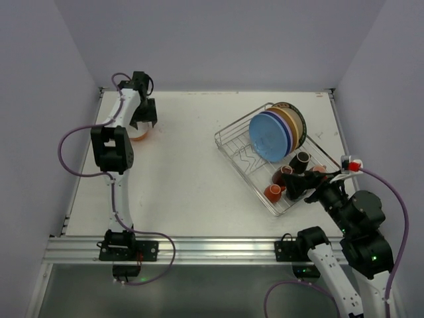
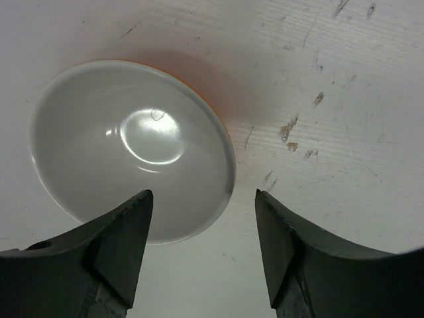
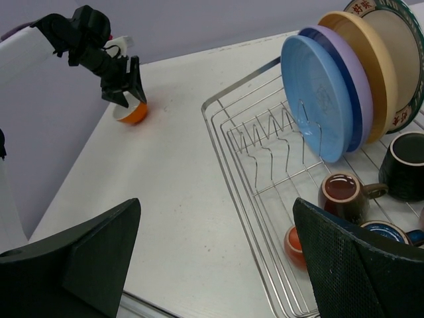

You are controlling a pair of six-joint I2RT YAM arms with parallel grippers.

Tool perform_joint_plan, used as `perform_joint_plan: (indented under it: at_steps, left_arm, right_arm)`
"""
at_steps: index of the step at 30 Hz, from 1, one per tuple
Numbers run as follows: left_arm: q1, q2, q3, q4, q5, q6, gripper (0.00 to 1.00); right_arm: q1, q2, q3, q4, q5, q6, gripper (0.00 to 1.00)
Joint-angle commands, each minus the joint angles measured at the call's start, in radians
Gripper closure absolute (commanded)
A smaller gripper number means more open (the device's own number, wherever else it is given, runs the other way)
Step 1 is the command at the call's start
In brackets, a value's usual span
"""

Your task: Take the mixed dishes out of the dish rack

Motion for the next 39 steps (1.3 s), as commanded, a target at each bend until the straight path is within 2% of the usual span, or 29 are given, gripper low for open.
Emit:
perform_joint_plan:
  at_steps: [1,4,6,7,8,10,11,14,18,20,23,24,27,32,39]
  left_arm:
    - [-0.001,-0.098,0.0,0.003,0.064,0.048,0.32]
    - [-0.008,-0.213,-0.038,0.062,0.116,0.03,0.2]
    - [-0.024,-0.306,-0.168,0.183,0.148,0.01,0.13]
    - [-0.057,-0.416,-0.235,0.237,0.15,0.001,0.1]
    - [-0.074,-0.47,-0.345,0.272,0.141,-0.012,0.05]
    - [-0.123,-0.61,-0.44,0.352,0.084,-0.042,0.01]
    - [-0.137,-0.656,-0.521,0.371,0.064,-0.055,0.0]
    - [-0.182,-0.822,-0.633,0.435,0.021,-0.108,0.0]
    - [-0.205,-1.079,-0.866,0.547,0.062,-0.154,0.0]
    - [-0.205,-1.144,-0.902,0.546,0.073,-0.141,0.0]
    - [-0.205,-1.262,-0.932,0.476,0.111,-0.092,0.0]
    - [-0.205,-1.29,-0.952,0.462,0.122,-0.058,0.0]
    - [-0.205,-1.42,-1.024,0.46,0.07,-0.015,0.0]
    - [-0.205,-1.591,-1.199,0.55,-0.005,-0.03,0.0]
    - [-0.206,-1.62,-1.302,0.593,-0.073,-0.015,0.0]
  right_arm:
    - [0.001,0.023,-0.012,0.04,0.01,-0.005,0.01]
    - [0.003,0.052,-0.036,0.095,0.008,-0.004,0.01]
    - [0.001,0.112,-0.061,0.142,0.01,-0.001,0.01]
    - [0.001,0.142,-0.062,0.183,0.011,-0.005,0.01]
    - [0.001,0.175,-0.062,0.194,0.027,-0.007,0.01]
    - [0.003,0.288,-0.035,0.218,0.048,-0.034,0.01]
    - [0.001,0.326,-0.004,0.22,0.071,-0.05,0.01]
    - [0.001,0.491,0.053,0.211,0.11,-0.111,0.01]
    - [0.001,0.663,0.168,0.174,0.238,-0.156,0.01]
    - [0.001,0.716,0.191,0.211,0.263,-0.2,0.03]
    - [0.001,0.784,0.243,0.214,0.248,-0.289,0.19]
    - [0.001,0.802,0.26,0.194,0.254,-0.32,0.31]
    - [0.01,0.877,0.329,0.15,0.283,-0.363,0.47]
    - [0.078,0.956,0.398,0.146,0.387,-0.418,0.5]
    - [0.147,1.109,0.491,0.14,0.579,-0.547,0.51]
